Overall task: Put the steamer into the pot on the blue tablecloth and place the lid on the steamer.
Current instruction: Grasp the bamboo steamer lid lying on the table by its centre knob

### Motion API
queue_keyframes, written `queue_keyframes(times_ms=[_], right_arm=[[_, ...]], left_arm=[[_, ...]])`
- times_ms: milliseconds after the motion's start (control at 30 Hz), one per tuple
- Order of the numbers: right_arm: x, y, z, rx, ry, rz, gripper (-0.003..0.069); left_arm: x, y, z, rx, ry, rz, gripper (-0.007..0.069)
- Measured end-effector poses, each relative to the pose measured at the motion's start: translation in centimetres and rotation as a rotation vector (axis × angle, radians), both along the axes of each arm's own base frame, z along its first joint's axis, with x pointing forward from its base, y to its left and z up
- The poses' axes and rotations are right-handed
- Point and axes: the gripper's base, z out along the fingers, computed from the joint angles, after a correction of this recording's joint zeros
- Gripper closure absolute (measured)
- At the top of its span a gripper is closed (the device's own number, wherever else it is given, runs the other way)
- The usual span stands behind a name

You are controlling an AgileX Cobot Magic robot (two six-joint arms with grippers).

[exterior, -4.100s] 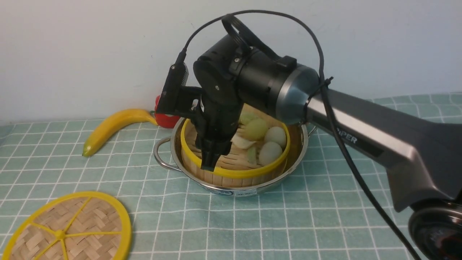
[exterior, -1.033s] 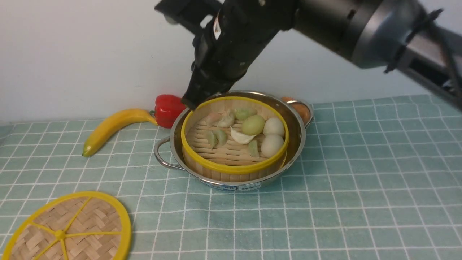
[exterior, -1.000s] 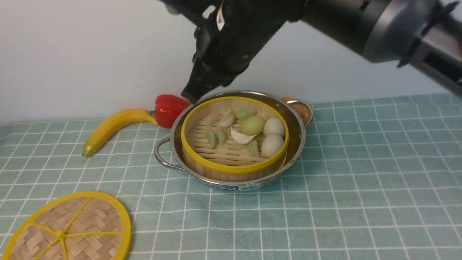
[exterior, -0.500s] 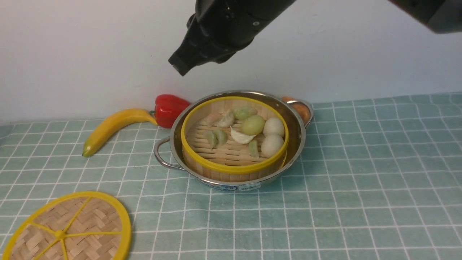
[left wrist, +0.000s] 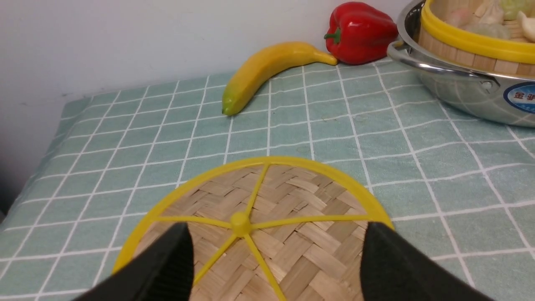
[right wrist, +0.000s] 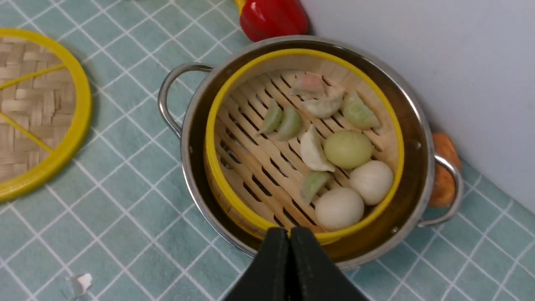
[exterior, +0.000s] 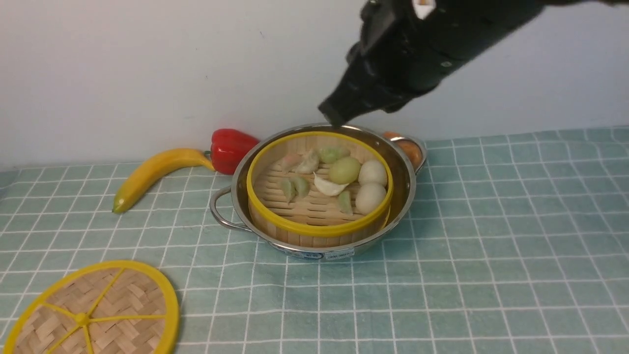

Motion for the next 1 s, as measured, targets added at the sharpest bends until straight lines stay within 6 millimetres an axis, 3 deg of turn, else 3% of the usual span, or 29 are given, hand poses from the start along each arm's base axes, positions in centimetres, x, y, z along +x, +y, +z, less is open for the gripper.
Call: queue_keyframes(times_ms=[33, 67, 167, 233, 333, 367, 400, 467, 533, 600, 633, 800, 1000], right_arm=[[-0.3, -0.5, -0.1, 0.005, 0.002, -0.007, 0.0643], [-1.4, -3.6, -0.5, 0.066, -0.035, -0.067, 0.0637], [-2.4, -7.1, -1.2, 0.148, -0.073, -0.160, 0.0630], [-4.0, -11.9, -3.0, 0.234, -0.122, -0.299, 0.0621], [-6.6, -16.0, -5.3, 0.311, -0.205, -0.413, 0.0614], [-6.8, -16.3, -5.5, 0.317, -0.213, -0.420, 0.0613], [-8.9, -18.3, -7.2, 0.364, -0.282, -0.475, 0.0608], [-11.3, -19.9, -9.3, 0.406, -0.365, -0.518, 0.0602], [-13.7, -20.9, -11.5, 0.438, -0.448, -0.547, 0.0595], [-14.7, -21.3, -12.7, 0.449, -0.485, -0.558, 0.0592], [-16.2, -21.8, -14.8, 0.461, -0.534, -0.578, 0.0586], [-18.5, -22.3, -19.3, 0.471, -0.607, -0.614, 0.0571], [-19.5, -22.4, -21.5, 0.457, -0.646, -0.605, 0.0553]], left_arm=[[0.0, 0.0, 0.0, 0.000, 0.000, 0.000, 0.0130], [0.0, 0.0, 0.0, 0.000, 0.000, 0.000, 0.0130], [0.0, 0.0, 0.0, 0.000, 0.000, 0.000, 0.0130], [0.0, 0.0, 0.0, 0.000, 0.000, 0.000, 0.0130], [0.0, 0.0, 0.0, 0.000, 0.000, 0.000, 0.0130], [0.0, 0.0, 0.0, 0.000, 0.000, 0.000, 0.0130], [0.0, 0.0, 0.0, 0.000, 0.000, 0.000, 0.0130], [0.0, 0.0, 0.0, 0.000, 0.000, 0.000, 0.0130], [0.0, 0.0, 0.0, 0.000, 0.000, 0.000, 0.0130], [0.0, 0.0, 0.0, 0.000, 0.000, 0.000, 0.0130], [0.0, 0.0, 0.0, 0.000, 0.000, 0.000, 0.0130], [0.0, 0.0, 0.0, 0.000, 0.000, 0.000, 0.0130], [0.0, 0.0, 0.0, 0.000, 0.000, 0.000, 0.0130]])
